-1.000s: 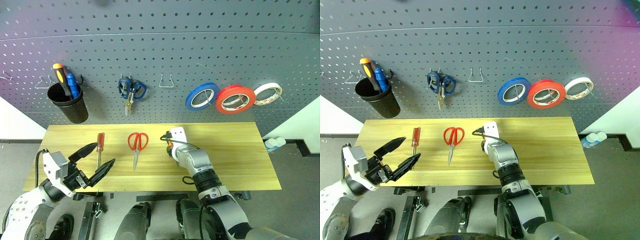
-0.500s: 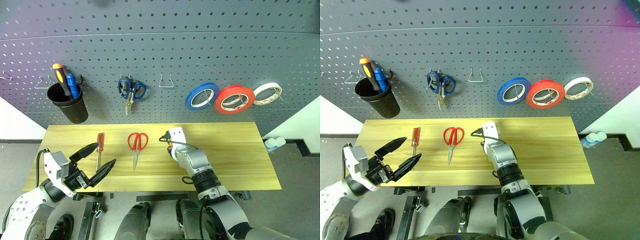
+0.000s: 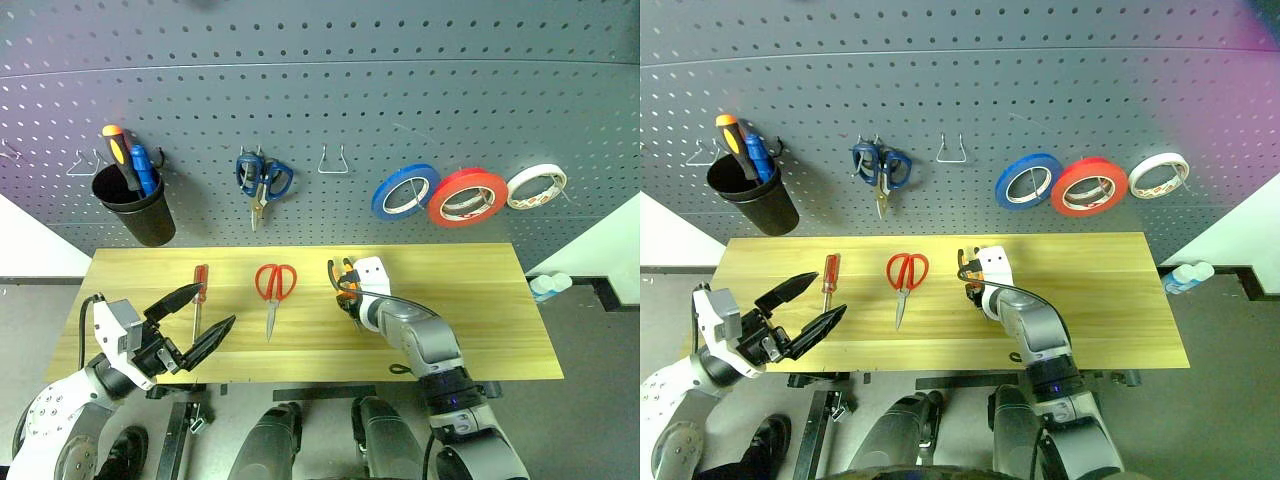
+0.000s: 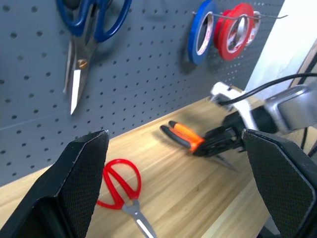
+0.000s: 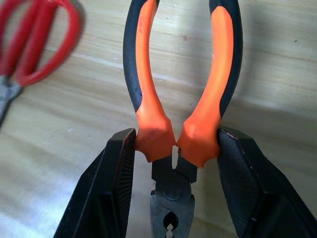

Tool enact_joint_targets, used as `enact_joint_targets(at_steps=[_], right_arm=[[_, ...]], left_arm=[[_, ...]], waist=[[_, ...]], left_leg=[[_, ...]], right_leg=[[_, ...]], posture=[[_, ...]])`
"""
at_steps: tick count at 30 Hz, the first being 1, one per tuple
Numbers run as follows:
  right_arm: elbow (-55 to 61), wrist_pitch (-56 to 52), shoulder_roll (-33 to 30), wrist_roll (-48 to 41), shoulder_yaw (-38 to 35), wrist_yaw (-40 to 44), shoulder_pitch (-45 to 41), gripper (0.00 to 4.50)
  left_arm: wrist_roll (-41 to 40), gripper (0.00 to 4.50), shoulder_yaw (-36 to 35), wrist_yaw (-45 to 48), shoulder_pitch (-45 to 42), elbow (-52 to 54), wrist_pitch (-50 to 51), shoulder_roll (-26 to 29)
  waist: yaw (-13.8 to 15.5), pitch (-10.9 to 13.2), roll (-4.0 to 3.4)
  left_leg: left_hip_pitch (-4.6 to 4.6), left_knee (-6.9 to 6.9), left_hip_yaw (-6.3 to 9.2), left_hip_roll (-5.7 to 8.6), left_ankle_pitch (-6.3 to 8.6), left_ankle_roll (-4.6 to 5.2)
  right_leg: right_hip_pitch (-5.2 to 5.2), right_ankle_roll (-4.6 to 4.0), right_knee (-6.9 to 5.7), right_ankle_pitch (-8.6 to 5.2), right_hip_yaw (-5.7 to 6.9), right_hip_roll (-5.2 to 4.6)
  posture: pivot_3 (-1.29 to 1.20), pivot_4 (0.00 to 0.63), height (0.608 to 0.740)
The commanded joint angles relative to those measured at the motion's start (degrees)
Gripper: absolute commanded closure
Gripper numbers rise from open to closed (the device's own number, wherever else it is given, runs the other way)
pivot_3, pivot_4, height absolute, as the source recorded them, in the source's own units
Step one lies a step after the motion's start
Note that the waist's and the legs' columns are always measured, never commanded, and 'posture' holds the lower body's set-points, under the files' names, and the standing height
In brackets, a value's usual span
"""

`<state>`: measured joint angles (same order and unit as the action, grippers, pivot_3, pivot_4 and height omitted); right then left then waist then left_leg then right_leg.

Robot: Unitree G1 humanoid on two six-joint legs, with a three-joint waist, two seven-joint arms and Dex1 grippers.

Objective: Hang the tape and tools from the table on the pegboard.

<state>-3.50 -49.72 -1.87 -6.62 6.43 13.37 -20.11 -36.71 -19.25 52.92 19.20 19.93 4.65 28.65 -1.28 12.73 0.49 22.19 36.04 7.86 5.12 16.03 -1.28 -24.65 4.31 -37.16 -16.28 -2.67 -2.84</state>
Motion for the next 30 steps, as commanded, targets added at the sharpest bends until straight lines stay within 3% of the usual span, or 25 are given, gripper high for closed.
enact_joint_targets(at_steps=[1, 16, 30], right_arm=[[7.71, 1.99, -0.57, -3.07, -0.08, 3.45, 0.1, 2.4], [12.8, 25.62, -6.75, -12.36, -4.54, 20.76, 13.16, 2.4], [10.47, 37.56, -5.17, -18.23, -7.52, 24.21, 8.09, 2.4]], left_arm=[[0.17, 0.0, -0.35, 0.88, -0.93, -0.56, -1.23, 0.43], [-0.9, 0.0, -0.28, 2.26, -5.62, -4.43, -0.13, 0.33], [-4.68, 0.0, -0.41, 0.62, -8.62, -3.57, 2.05, -2.53]], waist=[[0.09, 0.0, 0.0], [-1.14, 0.03, 0.08], [-1.22, -0.18, 0.23]], left_leg=[[0.0, 0.0, 0.0, 0.0, -0.01, -0.01], [0.06, 0.09, 0.04, 0.0, -0.06, -0.11], [0.05, 0.27, 0.02, -0.04, -0.24, -0.38]], right_leg=[[0.0, 0.0, -0.01, 0.0, 0.0, 0.0], [0.01, 0.06, -0.02, 0.1, 0.05, 0.0], [0.02, 0.06, -0.07, 0.48, 0.04, 0.11]], posture=[[0.0, 0.231, 0.74], [-0.04, 0.21, 0.74], [-0.03, 0.143, 0.74]])
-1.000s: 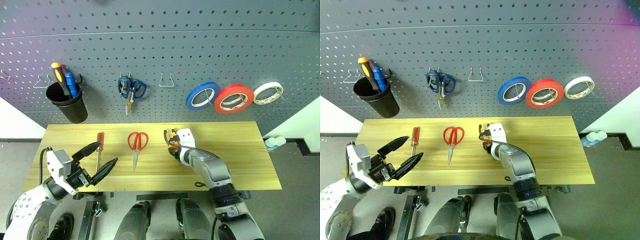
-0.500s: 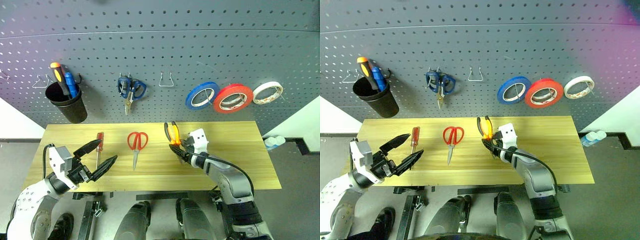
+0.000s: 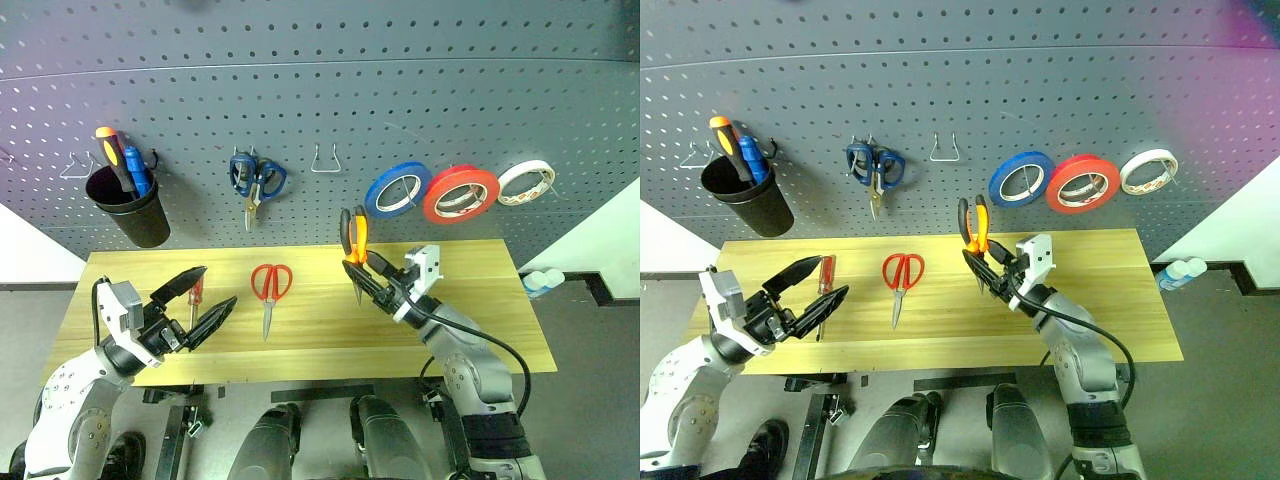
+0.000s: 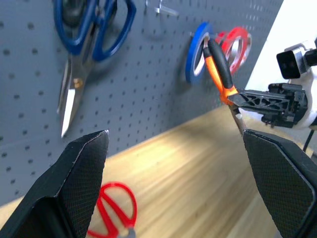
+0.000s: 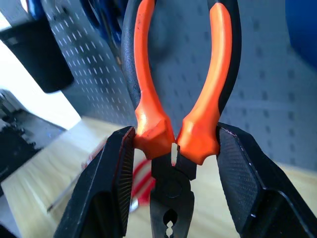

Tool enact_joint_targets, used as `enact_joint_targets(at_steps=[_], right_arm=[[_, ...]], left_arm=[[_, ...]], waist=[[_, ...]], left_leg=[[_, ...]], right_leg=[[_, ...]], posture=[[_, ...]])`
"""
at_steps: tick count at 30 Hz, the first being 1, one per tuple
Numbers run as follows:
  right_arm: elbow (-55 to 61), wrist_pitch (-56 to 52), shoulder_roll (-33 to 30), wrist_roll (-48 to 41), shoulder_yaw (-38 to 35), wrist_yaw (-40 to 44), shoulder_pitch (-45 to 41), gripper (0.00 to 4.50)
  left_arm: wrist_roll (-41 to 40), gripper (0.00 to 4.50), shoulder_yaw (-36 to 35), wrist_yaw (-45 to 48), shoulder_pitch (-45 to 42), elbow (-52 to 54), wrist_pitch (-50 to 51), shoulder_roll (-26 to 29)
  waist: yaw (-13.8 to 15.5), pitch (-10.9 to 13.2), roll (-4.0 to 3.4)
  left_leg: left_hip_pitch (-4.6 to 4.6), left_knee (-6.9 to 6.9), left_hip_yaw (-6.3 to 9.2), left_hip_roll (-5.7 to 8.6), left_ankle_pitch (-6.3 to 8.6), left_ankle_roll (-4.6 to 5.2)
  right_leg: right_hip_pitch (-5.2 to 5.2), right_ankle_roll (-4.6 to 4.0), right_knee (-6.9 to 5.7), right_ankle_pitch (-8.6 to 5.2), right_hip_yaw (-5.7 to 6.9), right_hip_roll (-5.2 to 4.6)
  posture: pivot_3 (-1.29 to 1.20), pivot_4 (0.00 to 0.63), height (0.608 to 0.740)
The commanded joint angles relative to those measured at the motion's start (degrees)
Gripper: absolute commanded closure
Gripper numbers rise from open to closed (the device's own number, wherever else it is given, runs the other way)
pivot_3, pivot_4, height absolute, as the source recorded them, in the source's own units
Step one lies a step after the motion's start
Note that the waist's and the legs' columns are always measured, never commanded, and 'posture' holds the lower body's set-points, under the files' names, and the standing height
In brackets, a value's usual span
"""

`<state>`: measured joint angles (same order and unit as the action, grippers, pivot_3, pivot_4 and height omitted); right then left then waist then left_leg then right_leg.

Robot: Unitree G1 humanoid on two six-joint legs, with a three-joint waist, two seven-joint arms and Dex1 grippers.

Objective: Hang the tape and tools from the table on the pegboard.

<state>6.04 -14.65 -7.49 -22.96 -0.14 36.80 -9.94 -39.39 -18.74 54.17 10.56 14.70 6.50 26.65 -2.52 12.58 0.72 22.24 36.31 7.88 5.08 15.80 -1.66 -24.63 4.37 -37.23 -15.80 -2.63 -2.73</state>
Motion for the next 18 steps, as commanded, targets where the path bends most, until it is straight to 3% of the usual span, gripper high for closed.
enact_joint_targets(at_steps=[1, 18], right_arm=[[0.43, 2.58, 0.39, -2.06, -1.02, 0.86, -2.72, 2.4], [-4.2, 8.23, 3.15, -2.26, -1.03, 0.23, -15.52, 2.4]], left_arm=[[-2.19, 0.0, -0.92, -0.7, -0.16, 1.89, 0.19, -0.71], [-0.38, 0.0, 0.48, -2.03, -4.63, 1.36, -4.08, -3.6]], waist=[[0.02, -0.05, 0.01], [0.25, -2.92, 0.05]], left_leg=[[0.0, 0.02, 0.0, 0.0, -0.02, -0.03], [-0.02, 0.59, 0.0, -0.03, -0.3, -0.47]], right_leg=[[0.0, 0.02, 0.0, 0.03, 0.0, 0.01], [0.12, -0.01, -0.34, 0.3, 0.0, 0.17]], posture=[[-0.03, 0.14, 0.74], [-0.01, 0.066, 0.74]])
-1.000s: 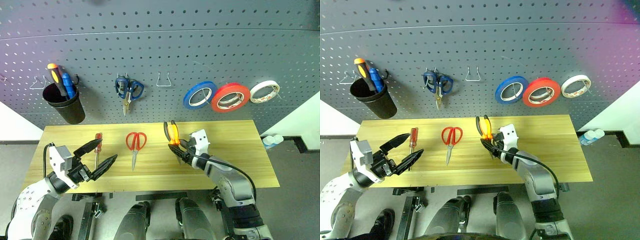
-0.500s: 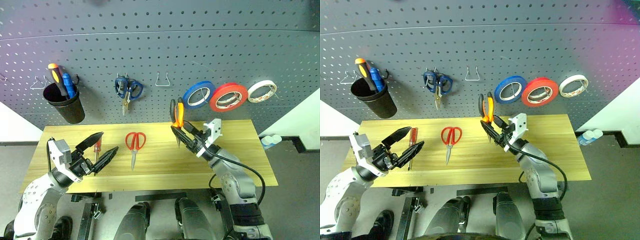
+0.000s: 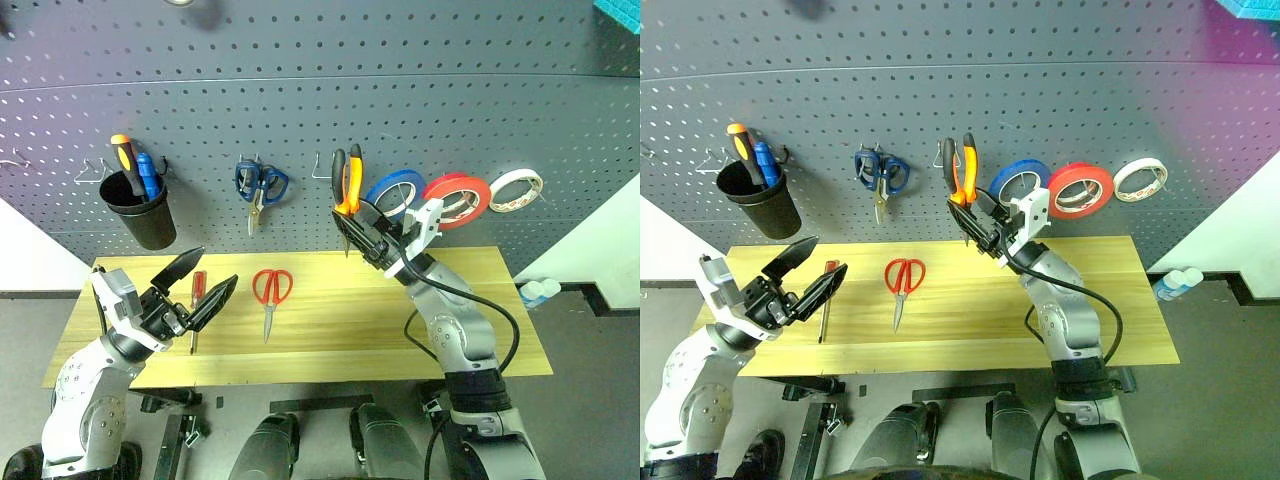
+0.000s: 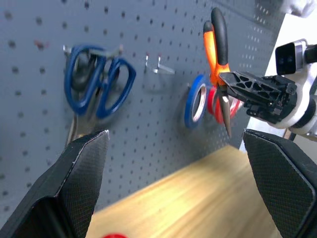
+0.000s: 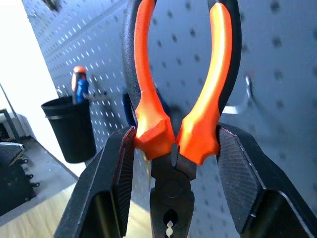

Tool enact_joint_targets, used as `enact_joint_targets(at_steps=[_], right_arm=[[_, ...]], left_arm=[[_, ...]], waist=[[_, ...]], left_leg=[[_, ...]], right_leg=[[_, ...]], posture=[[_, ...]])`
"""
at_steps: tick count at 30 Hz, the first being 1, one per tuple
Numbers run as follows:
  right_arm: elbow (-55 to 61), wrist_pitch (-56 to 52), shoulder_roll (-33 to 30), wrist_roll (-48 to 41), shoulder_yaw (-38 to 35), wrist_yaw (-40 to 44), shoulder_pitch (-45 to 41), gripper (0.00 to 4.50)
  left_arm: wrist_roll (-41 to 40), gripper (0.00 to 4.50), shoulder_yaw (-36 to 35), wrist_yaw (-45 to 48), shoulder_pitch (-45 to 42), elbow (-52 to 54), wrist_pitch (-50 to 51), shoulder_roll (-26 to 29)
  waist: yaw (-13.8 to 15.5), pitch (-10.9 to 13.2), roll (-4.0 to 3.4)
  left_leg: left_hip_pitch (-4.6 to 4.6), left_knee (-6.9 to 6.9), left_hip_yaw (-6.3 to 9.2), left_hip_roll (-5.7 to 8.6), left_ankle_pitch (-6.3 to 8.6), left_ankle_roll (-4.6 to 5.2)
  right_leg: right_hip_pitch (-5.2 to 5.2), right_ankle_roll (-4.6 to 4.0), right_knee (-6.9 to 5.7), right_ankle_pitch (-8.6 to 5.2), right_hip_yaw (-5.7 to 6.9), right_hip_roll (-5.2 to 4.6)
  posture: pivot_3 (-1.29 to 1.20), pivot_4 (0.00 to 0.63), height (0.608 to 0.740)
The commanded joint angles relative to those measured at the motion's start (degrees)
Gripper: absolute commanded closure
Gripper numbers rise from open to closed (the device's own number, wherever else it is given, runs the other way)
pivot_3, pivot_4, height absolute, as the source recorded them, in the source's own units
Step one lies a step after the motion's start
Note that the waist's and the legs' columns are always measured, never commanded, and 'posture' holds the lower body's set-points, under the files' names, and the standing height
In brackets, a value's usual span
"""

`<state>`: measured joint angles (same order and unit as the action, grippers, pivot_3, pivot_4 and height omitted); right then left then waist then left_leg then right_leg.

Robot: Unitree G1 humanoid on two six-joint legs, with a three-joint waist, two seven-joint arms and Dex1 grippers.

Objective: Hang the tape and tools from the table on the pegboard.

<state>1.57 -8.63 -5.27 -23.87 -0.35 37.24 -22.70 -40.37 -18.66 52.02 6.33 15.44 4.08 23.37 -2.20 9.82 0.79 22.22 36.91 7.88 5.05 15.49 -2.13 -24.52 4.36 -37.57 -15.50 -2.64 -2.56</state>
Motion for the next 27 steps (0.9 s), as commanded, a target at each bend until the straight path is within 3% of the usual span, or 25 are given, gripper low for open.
enact_joint_targets(at_steps=[1, 14, 27], right_arm=[[-0.51, 2.74, 1.19, -0.91, -0.68, -0.44, -3.53, 2.4], [-18.74, 14.89, 6.23, 3.3, -2.23, -5.16, -19.45, 2.4], [-37.03, 25.44, 9.1, 4.92, -4.81, -6.92, -31.5, 2.4]], left_arm=[[0.84, 0.0, 0.55, 0.21, -0.57, 0.2, -1.96, -0.49], [1.64, 0.0, 0.9, 2.14, -1.15, -2.59, -3.82, -0.63], [1.51, 0.0, 1.55, 0.34, 0.49, 0.86, -2.31, 0.13]], waist=[[-0.1, -0.39, 0.0], [-0.29, -1.67, -0.04], [-0.3, -1.87, -0.04]], left_leg=[[-0.01, 0.06, 0.0, 0.0, 0.01, 0.02], [-0.53, 0.14, -0.2, -0.02, 0.07, 0.16], [-0.76, 0.15, -0.25, -0.06, 0.07, 0.18]], right_leg=[[0.03, 0.02, -0.01, 0.05, -0.01, 0.02], [0.24, -0.01, -0.4, 0.16, -0.18, 0.12], [0.42, -0.01, -0.52, 0.17, -0.25, 0.17]], posture=[[-0.01, 0.064, 0.74], [0.0, 0.047, 0.74], [0.02, 0.073, 0.74]])
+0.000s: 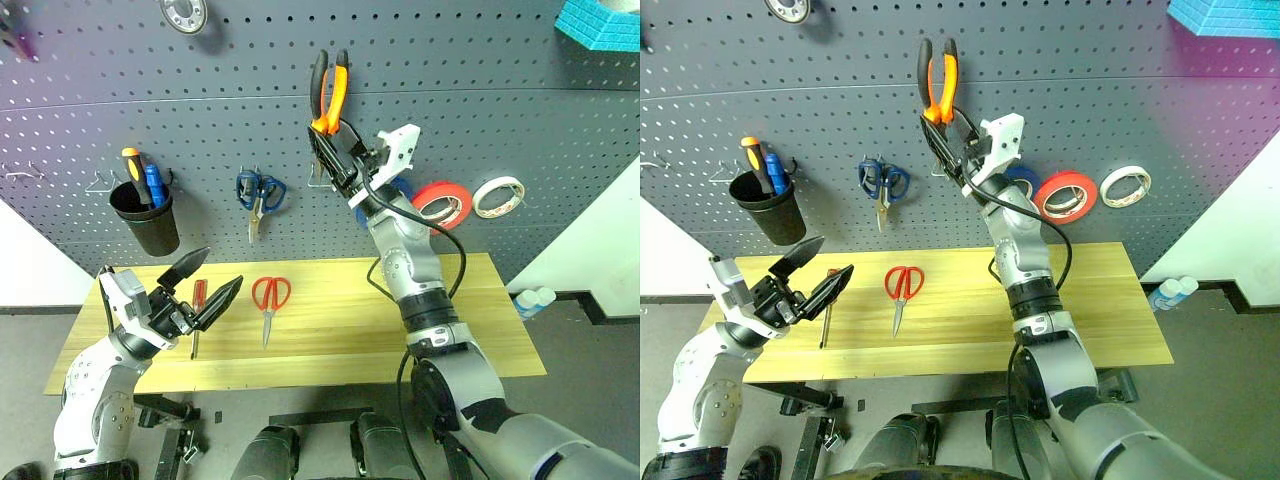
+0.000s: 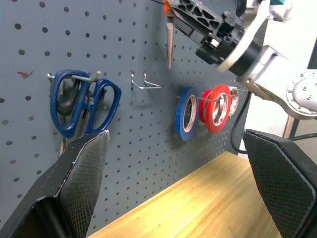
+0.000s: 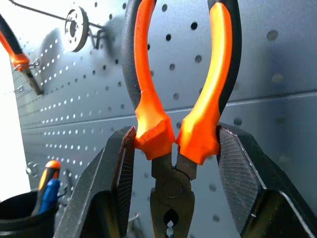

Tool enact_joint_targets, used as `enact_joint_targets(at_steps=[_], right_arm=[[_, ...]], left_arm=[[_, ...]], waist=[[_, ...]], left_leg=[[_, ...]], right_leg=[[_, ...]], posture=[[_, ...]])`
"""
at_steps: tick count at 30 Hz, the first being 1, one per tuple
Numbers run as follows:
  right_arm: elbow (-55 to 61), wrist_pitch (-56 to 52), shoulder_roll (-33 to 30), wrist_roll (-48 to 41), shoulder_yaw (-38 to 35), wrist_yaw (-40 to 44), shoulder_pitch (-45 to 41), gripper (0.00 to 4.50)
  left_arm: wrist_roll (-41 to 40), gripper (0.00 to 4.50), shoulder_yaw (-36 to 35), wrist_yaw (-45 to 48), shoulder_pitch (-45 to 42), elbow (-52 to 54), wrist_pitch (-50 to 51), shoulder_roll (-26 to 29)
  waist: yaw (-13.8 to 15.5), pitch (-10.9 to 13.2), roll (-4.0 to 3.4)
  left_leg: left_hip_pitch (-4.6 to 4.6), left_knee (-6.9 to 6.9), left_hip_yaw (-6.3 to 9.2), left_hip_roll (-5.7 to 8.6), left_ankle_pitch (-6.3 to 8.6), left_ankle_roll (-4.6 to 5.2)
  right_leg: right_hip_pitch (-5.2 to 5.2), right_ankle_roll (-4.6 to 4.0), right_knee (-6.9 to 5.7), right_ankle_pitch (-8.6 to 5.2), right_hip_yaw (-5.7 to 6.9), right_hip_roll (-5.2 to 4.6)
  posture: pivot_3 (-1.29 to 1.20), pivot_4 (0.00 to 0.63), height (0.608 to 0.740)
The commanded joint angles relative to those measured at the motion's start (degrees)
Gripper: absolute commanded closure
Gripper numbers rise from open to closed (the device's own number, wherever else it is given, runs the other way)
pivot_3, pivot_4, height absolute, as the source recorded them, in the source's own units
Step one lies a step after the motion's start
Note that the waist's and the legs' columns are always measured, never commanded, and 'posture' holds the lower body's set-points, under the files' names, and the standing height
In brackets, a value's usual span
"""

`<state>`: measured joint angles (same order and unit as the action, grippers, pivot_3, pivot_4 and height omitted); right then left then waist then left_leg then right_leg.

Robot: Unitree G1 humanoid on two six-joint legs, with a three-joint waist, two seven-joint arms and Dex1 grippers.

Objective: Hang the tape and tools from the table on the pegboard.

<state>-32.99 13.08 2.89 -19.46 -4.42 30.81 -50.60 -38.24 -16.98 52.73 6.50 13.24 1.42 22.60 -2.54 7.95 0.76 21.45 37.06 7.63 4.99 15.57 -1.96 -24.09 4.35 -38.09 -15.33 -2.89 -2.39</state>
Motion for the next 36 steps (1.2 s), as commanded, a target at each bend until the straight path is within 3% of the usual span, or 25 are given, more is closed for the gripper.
enact_joint_targets(at_steps=[1, 14, 36], right_arm=[[-3.84, 4.79, 1.06, 1.04, -0.76, -0.66, -4.29, 2.4], [-20.72, 15.88, 1.57, 4.68, -3.21, -5.86, -11.58, 2.4], [-28.98, 26.17, 1.32, 17.86, 1.69, -14.81, -5.8, 2.4]], left_arm=[[-0.71, 0.0, -0.14, -0.56, 0.51, 3.55, 0.61, 0.93], [-1.35, 0.0, -0.48, -3.24, 3.18, 8.47, 3.68, 1.96], [-2.47, 0.0, -1.25, -5.36, 7.22, 12.68, 5.14, 2.74]], waist=[[0.04, 0.0, 0.0], [0.11, 0.03, -0.05], [0.21, 0.37, -0.51]], left_leg=[[0.0, 0.0, 0.0, 0.0, 0.0, 0.0], [-0.03, 0.0, 0.0, 0.0, 0.0, 0.01], [-0.04, -0.05, 0.03, 0.0, 0.01, 0.03]], right_leg=[[0.0, 0.0, 0.0, 0.0, 0.0, 0.0], [0.01, -0.01, -0.03, 0.0, -0.01, 0.01], [0.03, -0.06, -0.01, -0.04, -0.06, 0.01]], posture=[[0.02, 0.075, 0.74], [0.05, 0.108, 0.74], [0.08, 0.151, 0.74]])
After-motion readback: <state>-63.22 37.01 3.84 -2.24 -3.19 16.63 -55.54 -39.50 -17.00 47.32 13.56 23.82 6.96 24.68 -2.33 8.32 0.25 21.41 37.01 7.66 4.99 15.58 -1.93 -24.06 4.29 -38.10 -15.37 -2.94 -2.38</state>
